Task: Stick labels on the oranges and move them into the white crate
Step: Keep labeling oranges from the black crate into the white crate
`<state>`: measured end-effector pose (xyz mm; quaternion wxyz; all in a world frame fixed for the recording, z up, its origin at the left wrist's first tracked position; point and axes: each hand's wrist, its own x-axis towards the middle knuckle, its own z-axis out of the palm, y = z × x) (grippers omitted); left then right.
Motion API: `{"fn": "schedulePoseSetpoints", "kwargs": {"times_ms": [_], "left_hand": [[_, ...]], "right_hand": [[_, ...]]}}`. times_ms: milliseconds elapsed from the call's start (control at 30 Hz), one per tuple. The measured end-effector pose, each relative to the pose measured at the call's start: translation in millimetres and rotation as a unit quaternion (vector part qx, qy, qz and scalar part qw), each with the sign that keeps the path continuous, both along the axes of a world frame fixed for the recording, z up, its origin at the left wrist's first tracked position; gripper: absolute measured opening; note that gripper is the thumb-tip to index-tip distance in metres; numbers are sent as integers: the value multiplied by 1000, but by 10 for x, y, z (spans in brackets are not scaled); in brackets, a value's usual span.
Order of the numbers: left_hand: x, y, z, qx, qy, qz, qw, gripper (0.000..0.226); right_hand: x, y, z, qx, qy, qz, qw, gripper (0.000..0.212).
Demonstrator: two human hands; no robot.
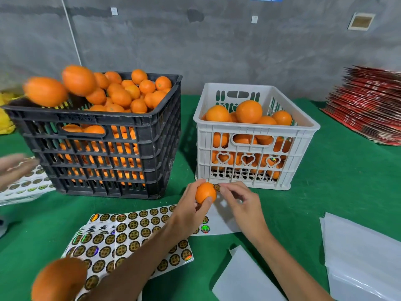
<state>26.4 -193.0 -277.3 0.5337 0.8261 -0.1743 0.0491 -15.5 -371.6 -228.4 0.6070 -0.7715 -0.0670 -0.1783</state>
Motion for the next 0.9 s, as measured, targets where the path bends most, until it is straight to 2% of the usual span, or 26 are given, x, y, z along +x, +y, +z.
{"fn": "schedulePoseSetpoints", "kwargs": {"times_ms": [100, 267, 467, 600, 700, 767, 900], "left_hand": [[-37, 10, 33, 5, -4, -32, 999, 48], [-42, 14, 40, 9, -13, -40, 999, 52], [-53, 15, 63, -8, -21, -30, 999, 52], [-59, 3, 103, -21, -44, -21, 999, 52], [-53, -2, 233, -40, -66, -5, 997, 55], [-26, -27, 445, -55, -103, 5, 993, 57], [145, -190, 1181, -82, -161, 6, 984, 59]], "right_hand": [[14, 27, -117, -35, 31, -27, 999, 23], [6, 19, -168, -94, 34, -25, 995, 32], [-8, 11, -146, -259, 42, -48, 964, 57], [-45, -8, -130, -303, -20, -18, 953, 46], [-59, 46, -72, -315, -31, -21, 948, 50], [-39, 45, 70, -302, -59, -42, 951, 51], [120, 1, 641, -247, -171, -97, 949, 44]]}}
